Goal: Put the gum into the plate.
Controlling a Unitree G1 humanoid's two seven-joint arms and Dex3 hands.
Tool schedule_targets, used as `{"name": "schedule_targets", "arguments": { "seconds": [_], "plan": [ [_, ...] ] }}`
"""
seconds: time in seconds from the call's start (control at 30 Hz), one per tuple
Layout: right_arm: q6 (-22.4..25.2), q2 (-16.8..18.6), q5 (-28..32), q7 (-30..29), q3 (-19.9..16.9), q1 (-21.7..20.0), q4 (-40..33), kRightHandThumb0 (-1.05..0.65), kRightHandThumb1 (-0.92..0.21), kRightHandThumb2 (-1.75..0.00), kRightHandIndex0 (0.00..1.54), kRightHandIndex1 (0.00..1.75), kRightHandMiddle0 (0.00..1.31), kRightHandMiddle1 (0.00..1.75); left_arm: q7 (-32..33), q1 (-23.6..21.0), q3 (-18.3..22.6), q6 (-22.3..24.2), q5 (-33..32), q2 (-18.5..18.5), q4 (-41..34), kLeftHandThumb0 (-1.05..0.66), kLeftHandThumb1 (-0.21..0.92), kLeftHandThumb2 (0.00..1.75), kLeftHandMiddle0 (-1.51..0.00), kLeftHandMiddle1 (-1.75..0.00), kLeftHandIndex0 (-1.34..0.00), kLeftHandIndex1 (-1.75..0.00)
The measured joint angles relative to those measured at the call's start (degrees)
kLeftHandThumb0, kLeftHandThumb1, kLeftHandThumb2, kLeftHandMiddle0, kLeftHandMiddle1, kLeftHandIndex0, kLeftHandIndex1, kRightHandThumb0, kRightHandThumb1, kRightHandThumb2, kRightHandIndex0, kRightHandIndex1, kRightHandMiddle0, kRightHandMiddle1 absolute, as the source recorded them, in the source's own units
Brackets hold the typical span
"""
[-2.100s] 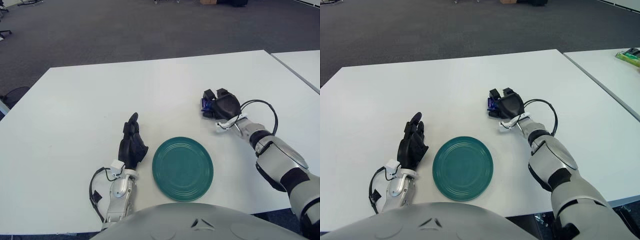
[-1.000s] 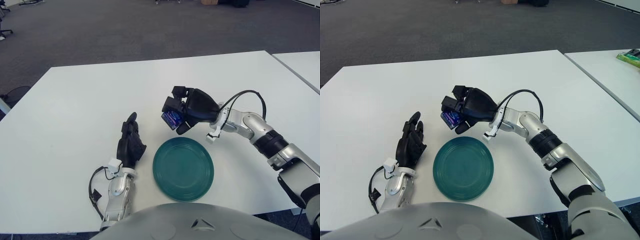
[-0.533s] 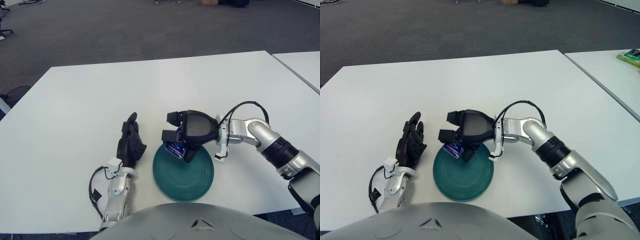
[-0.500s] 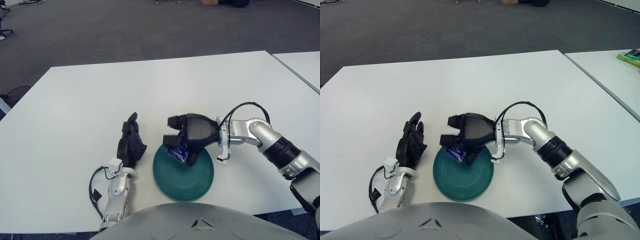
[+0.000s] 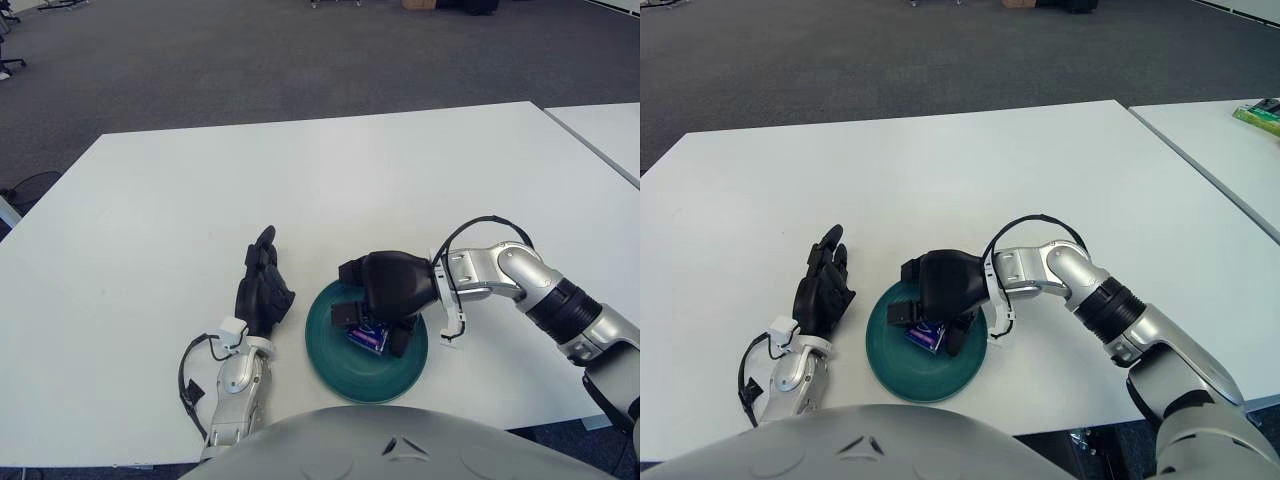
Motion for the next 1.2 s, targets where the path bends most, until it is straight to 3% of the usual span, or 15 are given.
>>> {"name": "schedule_targets", "arguments": {
  "seconds": [0.17, 0.37, 0.5, 0.63, 0.7, 0.73, 0.8, 0.9, 0.97, 1.1, 1.2],
  "plan": [
    [0.5, 0.6, 0.7, 5.5, 0.5, 0.4, 0.0, -0.49, -0.86, -0.72, 1.27, 1.75, 0.91, 1.75, -0.1, 0.0, 0.0, -0.1, -0.2, 0.0, 0.1, -0.99, 0.92, 0.97, -0.08, -0.01, 0.00, -0.50],
    [1.0, 1.6, 1.5, 7.2, 0.4, 0.5, -0.1, -0.50, -0.88, -0.69, 1.25, 1.75, 0.90, 1.75, -0.2, 0.0, -0.1, -0.3, -0.4, 0.0, 0.2, -0.98, 0.92, 0.97, -0.09, -0.01, 0.00, -0.53],
    [-0.2, 2.3, -0.1, 3.8, -0.3, 1.4, 0.3, -0.51, -0.91, -0.65, 1.05, 1.75, 0.75, 1.75, -0.2, 0.0, -0.2, -0.4, -0.4, 0.0, 0.2, -0.97, 0.92, 0.97, -0.10, -0.01, 0.00, -0.51],
    [-1.4, 3.1, -2.5, -2.2, -1.5, 2.5, 0.9, -0.60, -0.92, -0.67, 0.86, 1.75, 0.42, 1.75, -0.2, 0.0, -0.2, -0.4, -0.6, 0.0, 0.2, -0.97, 0.92, 0.97, -0.09, -0.01, 0.00, -0.50],
    [-1.6, 3.3, -3.9, -5.2, -2.0, 3.1, 1.1, -0.75, -0.92, -0.75, 0.56, 1.49, 0.18, 1.45, -0.2, 0.0, -0.2, -0.4, -0.7, 0.0, 0.2, -0.98, 0.92, 0.98, -0.08, 0.00, 0.00, -0.45],
    [-1.6, 3.4, -5.3, -7.1, -2.4, 3.3, 1.1, -0.78, -0.92, -0.77, 0.52, 1.43, 0.14, 1.39, -0.2, 0.0, -0.3, -0.4, -0.7, 0.0, 0.2, -0.98, 0.92, 0.98, -0.08, 0.00, 0.00, -0.44],
    [-1.3, 3.6, -7.6, -10.3, -2.8, 3.8, 1.1, -0.85, -0.92, -0.83, 0.41, 1.11, 0.06, 1.11, -0.2, 0.0, -0.3, -0.4, -0.7, 0.0, 0.2, -0.98, 0.92, 0.98, -0.07, 0.00, 0.00, -0.40],
    [-0.9, 3.5, -10.3, -13.0, -2.9, 4.1, 0.5, -0.90, -0.92, -0.91, 0.37, 0.73, 0.02, 0.78, -0.3, 0.0, -0.3, -0.1, -0.9, 0.0, 0.2, -0.98, 0.92, 0.98, -0.06, 0.00, 0.00, -0.35],
    [-0.8, 3.4, -11.0, -13.4, -3.0, 4.1, -0.4, -0.91, -0.92, -0.93, 0.36, 0.55, 0.01, 0.65, -0.4, 0.0, -0.3, 0.1, -1.4, 0.0, 0.1, -0.98, 0.92, 0.98, -0.05, 0.00, 0.00, -0.33],
    [-0.8, 3.2, -11.2, -14.0, -3.1, 4.0, -1.4, -0.92, -0.92, -0.96, 0.35, 0.25, 0.00, 0.48, -1.0, -0.1, -0.3, 0.3, -2.2, 0.0, 0.2, -0.98, 0.92, 0.98, -0.04, 0.00, 0.00, -0.31],
    [-0.9, 3.2, -11.0, -13.3, -3.1, 3.9, -1.4, -0.93, -0.92, -0.96, 0.33, 0.15, 0.00, 0.38, -1.3, -0.2, -0.2, 0.4, -2.5, 0.0, 0.2, -0.98, 0.92, 0.98, -0.04, 0.00, 0.00, -0.30]
  ]
}}
